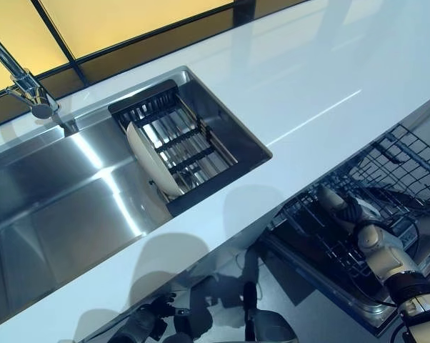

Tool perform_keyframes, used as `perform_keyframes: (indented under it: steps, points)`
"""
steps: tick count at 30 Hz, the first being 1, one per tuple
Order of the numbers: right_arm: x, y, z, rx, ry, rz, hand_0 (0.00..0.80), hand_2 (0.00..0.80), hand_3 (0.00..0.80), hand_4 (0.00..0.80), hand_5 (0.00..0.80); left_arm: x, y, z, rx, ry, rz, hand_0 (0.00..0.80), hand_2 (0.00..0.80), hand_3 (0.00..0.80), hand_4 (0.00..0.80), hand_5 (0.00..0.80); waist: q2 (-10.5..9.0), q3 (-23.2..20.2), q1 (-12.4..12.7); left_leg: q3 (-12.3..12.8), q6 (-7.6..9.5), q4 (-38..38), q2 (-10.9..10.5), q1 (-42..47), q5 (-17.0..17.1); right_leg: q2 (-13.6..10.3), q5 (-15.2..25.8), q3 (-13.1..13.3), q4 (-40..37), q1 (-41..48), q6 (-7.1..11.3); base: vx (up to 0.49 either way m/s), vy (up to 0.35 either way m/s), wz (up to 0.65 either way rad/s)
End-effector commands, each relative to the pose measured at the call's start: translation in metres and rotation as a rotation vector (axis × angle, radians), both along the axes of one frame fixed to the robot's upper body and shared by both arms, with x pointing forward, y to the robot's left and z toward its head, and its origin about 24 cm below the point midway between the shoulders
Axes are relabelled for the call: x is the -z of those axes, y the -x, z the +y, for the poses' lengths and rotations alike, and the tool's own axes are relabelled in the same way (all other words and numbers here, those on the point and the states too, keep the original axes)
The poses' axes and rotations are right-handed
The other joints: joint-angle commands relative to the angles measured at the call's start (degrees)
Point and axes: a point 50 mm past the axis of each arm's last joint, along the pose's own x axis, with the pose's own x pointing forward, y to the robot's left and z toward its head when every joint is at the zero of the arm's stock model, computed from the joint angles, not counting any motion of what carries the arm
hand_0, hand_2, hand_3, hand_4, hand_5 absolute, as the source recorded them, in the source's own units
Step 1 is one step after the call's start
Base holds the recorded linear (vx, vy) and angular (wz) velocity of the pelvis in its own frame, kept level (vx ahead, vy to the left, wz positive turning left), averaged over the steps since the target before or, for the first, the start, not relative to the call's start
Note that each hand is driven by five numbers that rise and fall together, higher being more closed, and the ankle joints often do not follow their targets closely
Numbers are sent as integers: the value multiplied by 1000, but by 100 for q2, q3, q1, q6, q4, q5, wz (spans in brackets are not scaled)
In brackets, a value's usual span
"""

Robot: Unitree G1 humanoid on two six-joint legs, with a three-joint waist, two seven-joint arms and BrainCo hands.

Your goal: Take plates into dishwasher

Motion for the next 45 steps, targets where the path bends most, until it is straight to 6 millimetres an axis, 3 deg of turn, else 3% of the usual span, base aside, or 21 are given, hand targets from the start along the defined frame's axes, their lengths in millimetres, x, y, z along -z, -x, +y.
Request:
perform_keyframes:
  steps: [1, 9, 14, 16, 18, 19, 21, 22, 40, 45]
  points:
    - [24, -4, 35, -77, -95, 49, 800, 800, 800, 800, 800, -16, -33, 13, 57, -65, -85, 0, 0, 0, 0, 0, -345, -45, 154, 92, 117, -15, 46, -185, 213, -226, -217, 281, 53, 67, 332, 0, 0, 0]
    - [25, -3, 35, -71, -95, 43, 800, 800, 800, 800, 800, -15, -32, 14, 57, -69, -81, 0, 0, 0, 0, 0, -370, -56, 167, 99, 129, -15, 53, -158, 200, -221, -219, 266, 43, 96, 333, 0, 0, 0]
    - [25, -2, 34, -67, -94, 42, 747, 747, 747, 747, 747, -15, -32, 15, 58, -70, -79, 0, 0, 0, 0, 0, -386, -74, 170, 105, 132, -13, 53, -147, 198, -207, -219, 284, 41, 108, 331, 0, 0, 0]
    - [26, -1, 34, -66, -95, 42, 577, 577, 577, 577, 577, -15, -32, 15, 59, -71, -77, 0, 0, 0, 0, 0, -395, -81, 171, 112, 136, -15, 54, -136, 192, -205, -221, 282, 37, 118, 332, 0, 0, 0]
    - [26, -1, 35, -67, -93, 40, 464, 464, 464, 464, 464, -15, -32, 14, 58, -71, -77, 0, 0, 0, 0, 0, -400, -80, 167, 117, 136, -14, 57, -128, 189, -206, -219, 279, 37, 121, 335, 0, 0, 0]
    - [26, -1, 35, -69, -91, 41, 285, 285, 285, 285, 285, -15, -31, 14, 56, -71, -76, 0, 0, 0, 0, 0, -406, -85, 166, 130, 136, -13, 62, -122, 187, -208, -219, 275, 33, 127, 336, 0, 0, 0]
    - [25, -1, 35, -69, -91, 39, 129, 129, 129, 129, 129, -15, -31, 15, 55, -72, -74, 0, 0, 0, 0, 0, -415, -90, 162, 143, 135, -16, 67, -111, 186, -208, -214, 270, 27, 133, 338, 0, 0, 0]
    - [24, -2, 35, -69, -91, 38, 0, 0, 0, 0, 0, -15, -31, 15, 55, -72, -75, 0, 0, 0, 0, 0, -420, -92, 163, 148, 135, -16, 69, -109, 187, -208, -211, 265, 23, 135, 341, 0, 0, 0]
    - [23, 0, 34, -77, -85, 14, 0, 0, 0, 0, 0, -12, -25, 17, 49, -77, -61, 0, 0, 0, 0, 0, -456, -148, 189, 190, 147, -13, 75, -63, 165, -205, -220, 244, 8, 186, 347, 0, 0, 0]
    - [14, -3, 36, -87, -102, -34, 0, 0, 0, 0, 0, -11, -24, 17, 39, -74, -60, 0, 0, 0, 0, 0, -465, -159, 178, 201, 155, -19, 75, -38, 161, -194, -214, 254, -5, 205, 343, 0, 0, 0]
